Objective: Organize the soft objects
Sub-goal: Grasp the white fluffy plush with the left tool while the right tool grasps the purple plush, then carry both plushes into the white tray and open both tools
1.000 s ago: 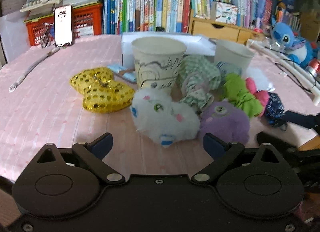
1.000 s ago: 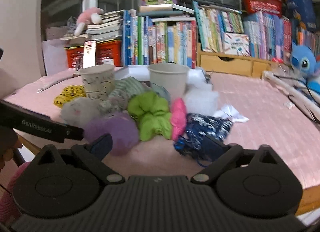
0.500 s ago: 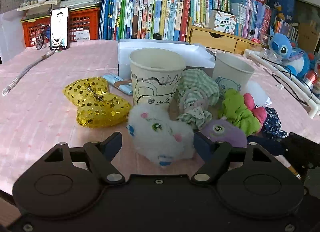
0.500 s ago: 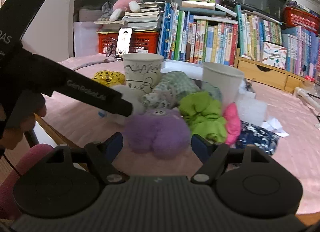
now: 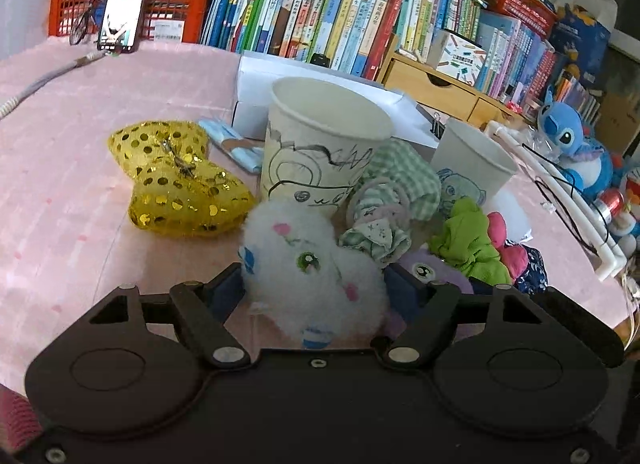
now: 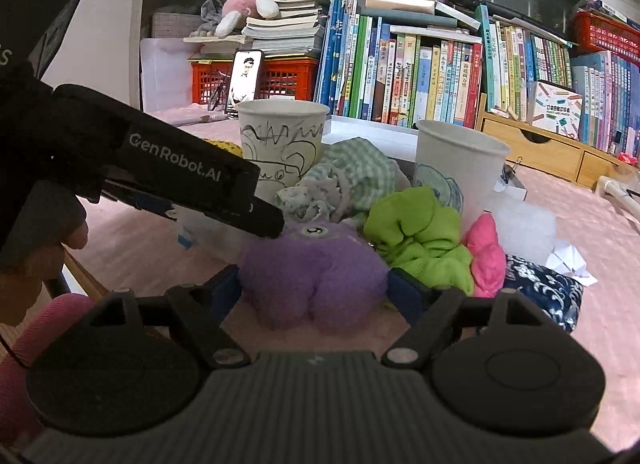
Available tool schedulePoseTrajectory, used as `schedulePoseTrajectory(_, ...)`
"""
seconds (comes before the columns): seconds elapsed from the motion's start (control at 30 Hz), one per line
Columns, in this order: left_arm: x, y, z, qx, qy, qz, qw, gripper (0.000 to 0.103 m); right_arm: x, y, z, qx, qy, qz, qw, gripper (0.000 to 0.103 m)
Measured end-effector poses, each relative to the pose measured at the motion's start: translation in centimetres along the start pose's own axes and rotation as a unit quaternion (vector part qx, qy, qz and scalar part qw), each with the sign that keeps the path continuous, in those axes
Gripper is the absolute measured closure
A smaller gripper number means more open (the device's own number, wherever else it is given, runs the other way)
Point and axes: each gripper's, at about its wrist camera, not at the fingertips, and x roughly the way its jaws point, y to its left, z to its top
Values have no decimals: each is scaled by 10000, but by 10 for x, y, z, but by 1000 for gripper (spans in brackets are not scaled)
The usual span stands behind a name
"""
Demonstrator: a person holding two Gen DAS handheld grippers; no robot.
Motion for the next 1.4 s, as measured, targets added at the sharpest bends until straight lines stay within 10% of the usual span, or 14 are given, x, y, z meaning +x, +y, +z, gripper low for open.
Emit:
schedulePoseTrajectory(0.63, -35, -4, 6, 662, -95, -38, 9978, 40, -20, -4, 9, 75, -178, 121, 9997, 27)
schedulePoseTrajectory(1.4, -64, -11, 127, 863, -1207, 178, 9888, 40, -41, -96, 97, 809, -934, -394, 9916, 27)
